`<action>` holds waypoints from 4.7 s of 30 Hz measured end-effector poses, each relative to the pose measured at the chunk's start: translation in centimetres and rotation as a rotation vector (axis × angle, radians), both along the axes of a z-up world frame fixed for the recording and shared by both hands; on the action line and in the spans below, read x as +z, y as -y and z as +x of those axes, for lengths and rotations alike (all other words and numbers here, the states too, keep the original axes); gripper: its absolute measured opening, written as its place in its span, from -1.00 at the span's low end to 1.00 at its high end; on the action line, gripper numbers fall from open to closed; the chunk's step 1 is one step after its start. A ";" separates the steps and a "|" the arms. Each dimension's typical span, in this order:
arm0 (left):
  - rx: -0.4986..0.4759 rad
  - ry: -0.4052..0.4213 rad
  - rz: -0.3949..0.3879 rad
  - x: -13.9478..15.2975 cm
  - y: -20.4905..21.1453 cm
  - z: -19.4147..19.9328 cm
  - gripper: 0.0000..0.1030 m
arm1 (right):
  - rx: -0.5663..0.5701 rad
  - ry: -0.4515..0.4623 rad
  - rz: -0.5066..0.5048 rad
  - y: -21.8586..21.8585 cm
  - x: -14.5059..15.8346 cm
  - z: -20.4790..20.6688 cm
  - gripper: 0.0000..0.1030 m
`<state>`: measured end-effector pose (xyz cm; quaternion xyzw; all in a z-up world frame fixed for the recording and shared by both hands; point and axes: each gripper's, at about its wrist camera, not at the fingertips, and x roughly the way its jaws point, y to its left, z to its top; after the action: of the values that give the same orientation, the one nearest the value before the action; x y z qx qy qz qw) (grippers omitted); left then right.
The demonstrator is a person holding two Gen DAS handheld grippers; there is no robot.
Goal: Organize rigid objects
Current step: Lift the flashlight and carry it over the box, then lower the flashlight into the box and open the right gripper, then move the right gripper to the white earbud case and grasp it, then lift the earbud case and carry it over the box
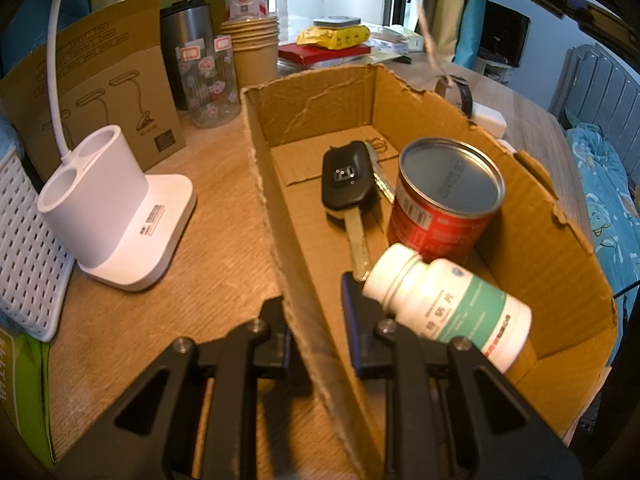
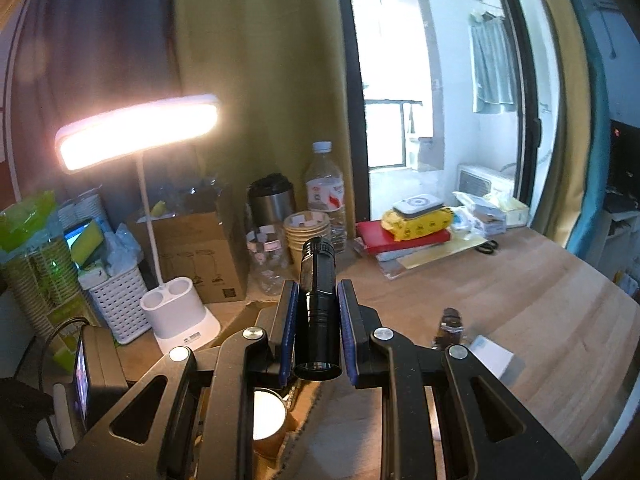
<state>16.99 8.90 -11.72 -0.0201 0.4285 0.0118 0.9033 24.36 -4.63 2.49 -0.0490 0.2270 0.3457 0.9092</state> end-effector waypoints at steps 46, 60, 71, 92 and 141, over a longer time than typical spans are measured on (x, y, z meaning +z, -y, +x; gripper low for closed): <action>0.000 0.000 0.000 -0.2 0.3 0.2 -0.58 | 0.080 -0.195 -0.156 -4.1 -8.2 2.2 -0.22; 0.000 0.000 0.000 -0.1 0.3 0.1 -0.58 | -0.025 -0.143 -0.059 1.1 -5.8 1.4 0.01; -0.001 0.000 -0.001 -0.2 0.3 0.2 -0.58 | -0.143 -0.157 -0.043 5.6 -6.2 2.5 0.02; -0.001 0.000 0.000 -0.2 0.3 0.2 -0.58 | -0.315 -0.172 -0.196 7.2 -10.1 5.1 0.22; -0.001 0.000 -0.001 -0.2 0.3 0.2 -0.57 | -0.347 -0.283 -0.278 6.7 -12.9 7.0 -0.02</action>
<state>17.17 8.63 -11.89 -0.0205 0.4284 0.0112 0.9033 31.38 -11.32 -10.36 -0.0848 0.4024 0.1533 0.8985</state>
